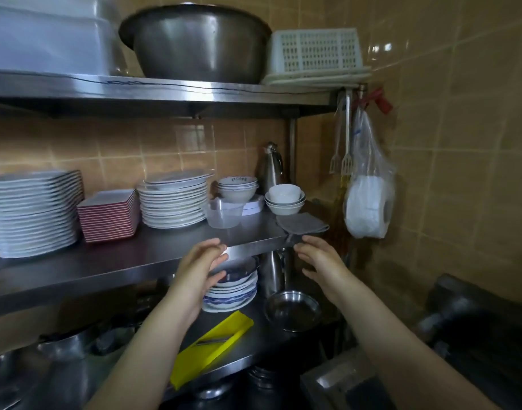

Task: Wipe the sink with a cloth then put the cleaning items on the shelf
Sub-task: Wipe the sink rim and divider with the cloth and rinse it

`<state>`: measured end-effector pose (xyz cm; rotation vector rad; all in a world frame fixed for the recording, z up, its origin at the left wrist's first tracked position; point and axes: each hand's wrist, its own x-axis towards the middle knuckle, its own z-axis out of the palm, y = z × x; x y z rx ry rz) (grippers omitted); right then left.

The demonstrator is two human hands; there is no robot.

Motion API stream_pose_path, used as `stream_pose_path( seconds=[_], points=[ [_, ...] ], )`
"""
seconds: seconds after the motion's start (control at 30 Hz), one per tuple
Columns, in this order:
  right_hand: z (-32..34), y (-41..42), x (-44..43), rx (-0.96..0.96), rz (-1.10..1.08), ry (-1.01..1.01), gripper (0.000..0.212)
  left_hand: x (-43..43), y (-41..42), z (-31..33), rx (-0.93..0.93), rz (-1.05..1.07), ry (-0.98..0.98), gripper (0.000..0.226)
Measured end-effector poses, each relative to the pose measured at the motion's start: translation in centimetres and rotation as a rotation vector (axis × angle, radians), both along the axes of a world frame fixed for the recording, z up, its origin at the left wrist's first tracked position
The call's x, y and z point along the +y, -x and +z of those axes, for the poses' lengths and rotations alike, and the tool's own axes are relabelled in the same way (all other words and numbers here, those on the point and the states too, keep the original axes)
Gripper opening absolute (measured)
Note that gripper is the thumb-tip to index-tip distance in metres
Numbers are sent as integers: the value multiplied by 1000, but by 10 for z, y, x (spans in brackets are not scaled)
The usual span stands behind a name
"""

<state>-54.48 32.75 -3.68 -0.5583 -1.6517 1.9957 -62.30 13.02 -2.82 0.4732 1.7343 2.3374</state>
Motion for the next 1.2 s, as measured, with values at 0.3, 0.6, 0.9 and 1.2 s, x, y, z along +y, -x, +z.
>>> stream_pose_path(
  seconds=[0.3,0.6,0.9,1.2],
  points=[
    [16,90,12,-63,-184,-99,44,9,136,13,53,-154,3,10],
    [-4,136,39,-154,-277,-89,37,61,194,-11,-1,-310,30,11],
    [-6,188,111,-171,-329,-232,37,145,240,-17,5,-367,60,11],
    [-26,248,207,-424,-303,-581,47,236,275,-25,-73,-353,124,10]
  ],
)
